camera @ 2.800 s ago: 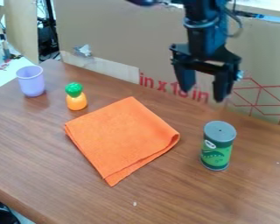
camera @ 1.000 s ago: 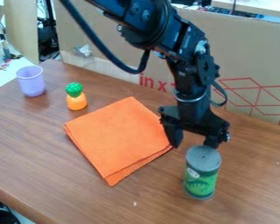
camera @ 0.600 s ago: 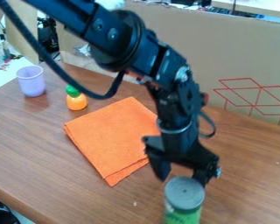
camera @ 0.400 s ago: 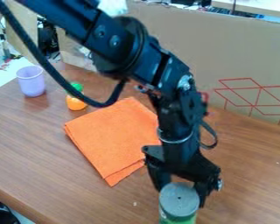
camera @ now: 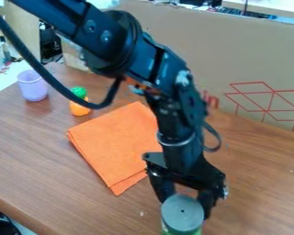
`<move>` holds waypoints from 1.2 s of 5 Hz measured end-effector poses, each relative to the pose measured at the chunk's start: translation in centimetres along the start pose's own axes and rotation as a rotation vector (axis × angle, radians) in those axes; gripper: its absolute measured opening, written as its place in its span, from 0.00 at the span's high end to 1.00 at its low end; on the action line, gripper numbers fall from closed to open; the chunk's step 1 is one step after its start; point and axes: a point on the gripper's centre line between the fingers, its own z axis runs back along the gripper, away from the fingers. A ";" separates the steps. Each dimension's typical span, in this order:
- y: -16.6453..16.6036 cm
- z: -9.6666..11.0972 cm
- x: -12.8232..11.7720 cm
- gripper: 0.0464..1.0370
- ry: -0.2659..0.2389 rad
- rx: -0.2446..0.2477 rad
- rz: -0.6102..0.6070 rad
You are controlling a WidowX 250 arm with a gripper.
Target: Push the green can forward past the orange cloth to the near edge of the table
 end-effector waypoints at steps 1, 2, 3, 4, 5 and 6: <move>0.3 1.7 -0.1 0.04 -0.012 -0.010 0.026; 0.8 2.7 -0.2 0.04 -0.032 -0.032 0.037; 1.1 4.0 1.9 0.04 0.002 -0.007 -0.045; 3.6 5.8 2.4 0.04 0.029 0.062 -0.183; 7.8 9.6 1.8 0.04 -0.006 0.107 -0.250; 11.5 10.6 0.9 0.04 0.037 0.188 -0.247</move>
